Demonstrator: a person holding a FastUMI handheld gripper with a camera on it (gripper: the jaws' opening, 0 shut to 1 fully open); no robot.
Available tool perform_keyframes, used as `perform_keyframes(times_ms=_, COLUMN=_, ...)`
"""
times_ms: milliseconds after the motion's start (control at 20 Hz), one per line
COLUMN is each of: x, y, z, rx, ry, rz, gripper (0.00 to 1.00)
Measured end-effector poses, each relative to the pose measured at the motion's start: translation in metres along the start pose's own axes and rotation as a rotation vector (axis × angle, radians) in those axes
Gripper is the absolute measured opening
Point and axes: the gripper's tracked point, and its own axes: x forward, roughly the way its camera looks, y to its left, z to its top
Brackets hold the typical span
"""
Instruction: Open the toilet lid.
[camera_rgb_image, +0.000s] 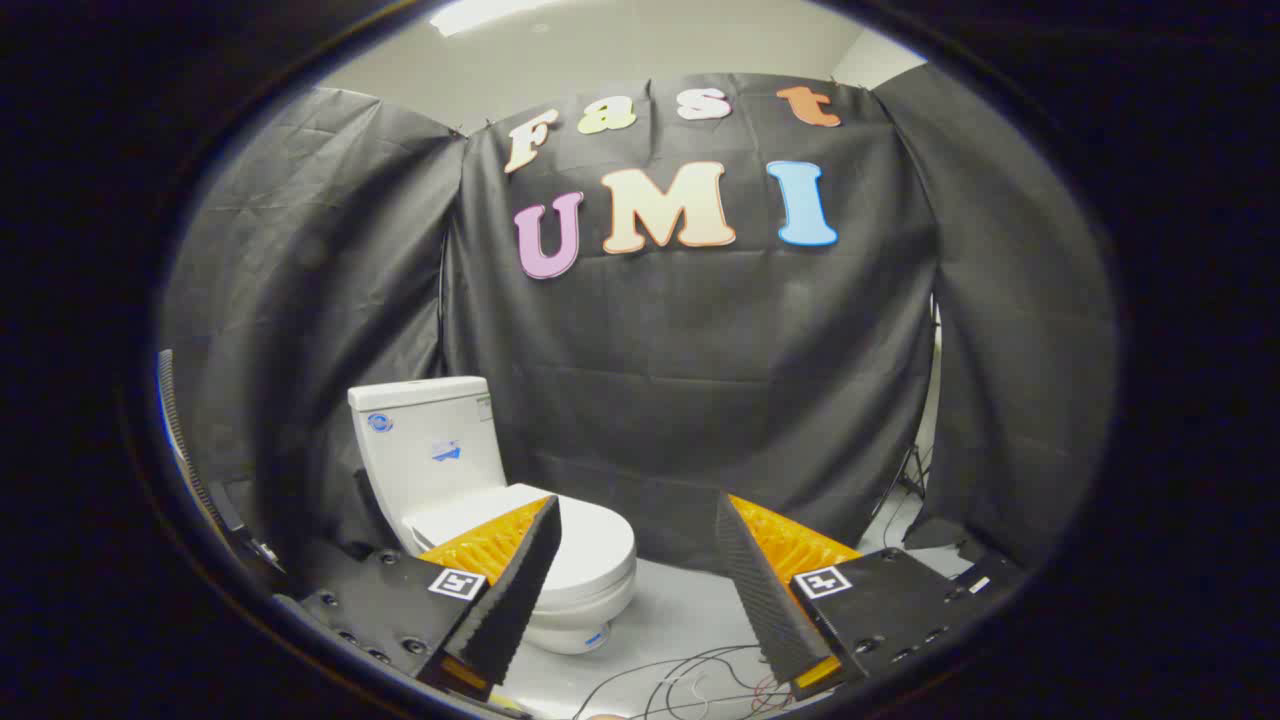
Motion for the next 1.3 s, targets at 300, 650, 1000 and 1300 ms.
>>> perform_keyframes(times_ms=300, x=-0.025, y=-0.012, z=0.013, rx=0.053, ry=-0.069, rz=-0.031, gripper=0.96)
perform_keyframes(times_ms=650, x=-0.024, y=-0.013, z=0.008, rx=0.128, ry=-0.058, rz=-0.013, gripper=0.93)
perform_keyframes(times_ms=1000, x=-0.025, y=-0.011, z=0.01, rx=0.091, ry=-0.058, rz=-0.013, gripper=0.92)
perform_keyframes(times_ms=1300, x=-0.025, y=-0.011, z=0.01, rx=0.078, ry=-0.058, rz=-0.021, gripper=0.92)
